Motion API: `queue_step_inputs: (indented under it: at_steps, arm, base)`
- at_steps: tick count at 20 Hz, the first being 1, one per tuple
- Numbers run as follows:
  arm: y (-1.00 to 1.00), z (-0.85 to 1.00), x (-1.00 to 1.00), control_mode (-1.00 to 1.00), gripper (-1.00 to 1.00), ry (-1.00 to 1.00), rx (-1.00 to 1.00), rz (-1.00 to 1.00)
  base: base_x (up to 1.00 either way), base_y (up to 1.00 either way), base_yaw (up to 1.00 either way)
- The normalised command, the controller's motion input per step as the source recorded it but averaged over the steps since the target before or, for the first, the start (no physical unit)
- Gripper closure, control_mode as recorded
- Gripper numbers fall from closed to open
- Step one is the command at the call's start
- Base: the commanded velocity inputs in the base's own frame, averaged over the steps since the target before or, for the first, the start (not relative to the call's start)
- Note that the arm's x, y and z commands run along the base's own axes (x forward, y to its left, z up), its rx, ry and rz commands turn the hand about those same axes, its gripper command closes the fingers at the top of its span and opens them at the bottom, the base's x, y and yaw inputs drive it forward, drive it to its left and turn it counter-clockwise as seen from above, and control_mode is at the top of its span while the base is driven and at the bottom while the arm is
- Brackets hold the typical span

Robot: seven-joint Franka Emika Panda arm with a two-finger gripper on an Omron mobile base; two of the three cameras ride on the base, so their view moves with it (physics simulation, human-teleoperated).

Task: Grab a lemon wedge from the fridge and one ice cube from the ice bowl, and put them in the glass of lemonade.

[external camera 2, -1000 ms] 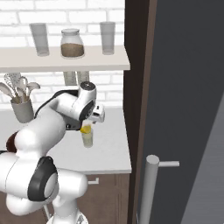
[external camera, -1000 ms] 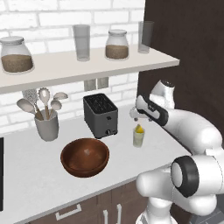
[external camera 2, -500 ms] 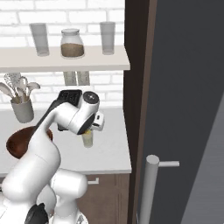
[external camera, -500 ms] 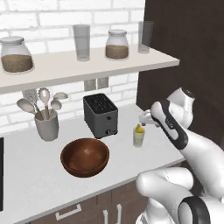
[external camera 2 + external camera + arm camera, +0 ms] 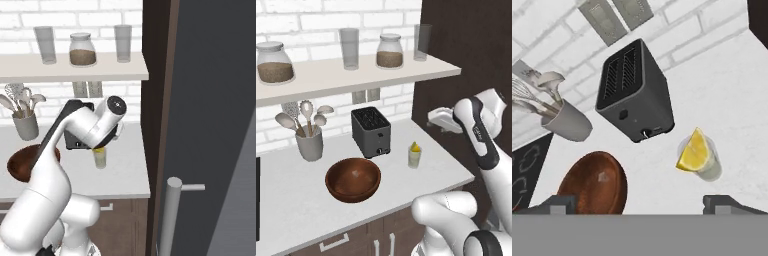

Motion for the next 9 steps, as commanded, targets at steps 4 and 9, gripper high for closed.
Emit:
queue_step_inputs:
  at_steps: [4, 9]
  arm:
    - [0.04, 0.37, -0.24, -1.00, -1.00, 0.00, 0.01, -0.07]
    - [0.31, 0.25, -0.02, -1.00, -1.00, 0.05, -0.02, -0.08]
  base:
    - [0.00, 0.00, 0.00]
    - [0.00, 0.00, 0.00]
